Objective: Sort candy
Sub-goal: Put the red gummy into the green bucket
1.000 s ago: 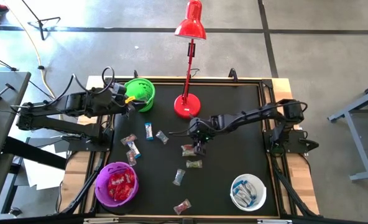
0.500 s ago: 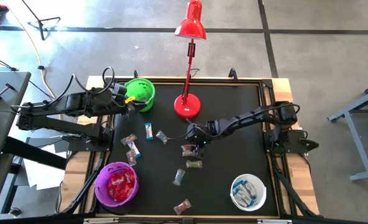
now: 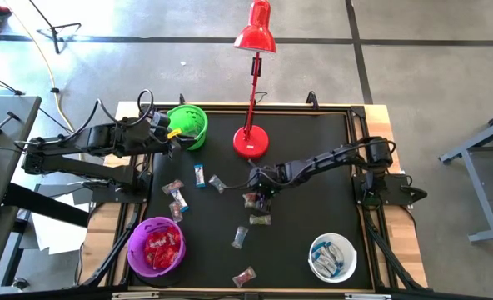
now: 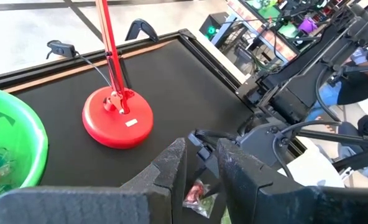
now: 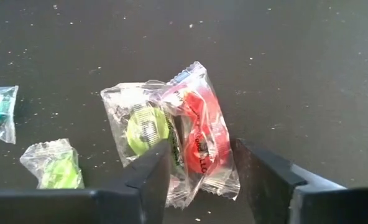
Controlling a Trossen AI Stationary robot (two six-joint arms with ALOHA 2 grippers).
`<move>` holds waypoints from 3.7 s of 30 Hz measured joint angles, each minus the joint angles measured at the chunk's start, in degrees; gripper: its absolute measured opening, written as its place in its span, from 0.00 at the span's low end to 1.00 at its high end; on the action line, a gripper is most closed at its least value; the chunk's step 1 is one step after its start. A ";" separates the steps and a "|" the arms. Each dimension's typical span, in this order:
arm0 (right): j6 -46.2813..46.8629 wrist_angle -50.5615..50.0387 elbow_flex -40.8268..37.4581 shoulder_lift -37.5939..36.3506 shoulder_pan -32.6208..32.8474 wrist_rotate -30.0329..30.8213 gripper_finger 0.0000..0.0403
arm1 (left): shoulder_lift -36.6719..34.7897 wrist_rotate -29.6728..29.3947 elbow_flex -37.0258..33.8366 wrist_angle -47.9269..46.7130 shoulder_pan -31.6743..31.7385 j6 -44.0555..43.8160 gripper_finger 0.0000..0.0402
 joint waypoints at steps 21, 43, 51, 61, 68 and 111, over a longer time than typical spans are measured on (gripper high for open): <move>6.05 0.32 -0.07 -4.01 0.00 -0.79 0.03 | 0.00 2.04 0.00 0.00 -0.02 -0.04 0.19; 7.66 13.46 0.00 -24.68 -0.06 16.33 0.01 | 9.66 9.78 -0.02 13.21 -5.48 3.98 0.19; 18.34 -13.13 -0.15 -23.07 1.53 14.14 0.01 | 10.83 12.60 -0.02 15.05 -7.84 2.91 0.19; 22.16 -8.90 -0.15 -12.65 4.31 10.92 0.01 | 10.82 11.21 -0.02 15.11 -9.46 1.96 0.19; 24.62 -4.14 -0.15 -2.77 4.03 8.83 0.01 | 10.82 9.98 -0.02 16.21 -10.59 1.95 0.19; 25.94 -1.00 -0.09 -0.82 3.68 7.13 0.06 | 10.82 9.84 -0.02 16.12 -10.93 2.05 0.19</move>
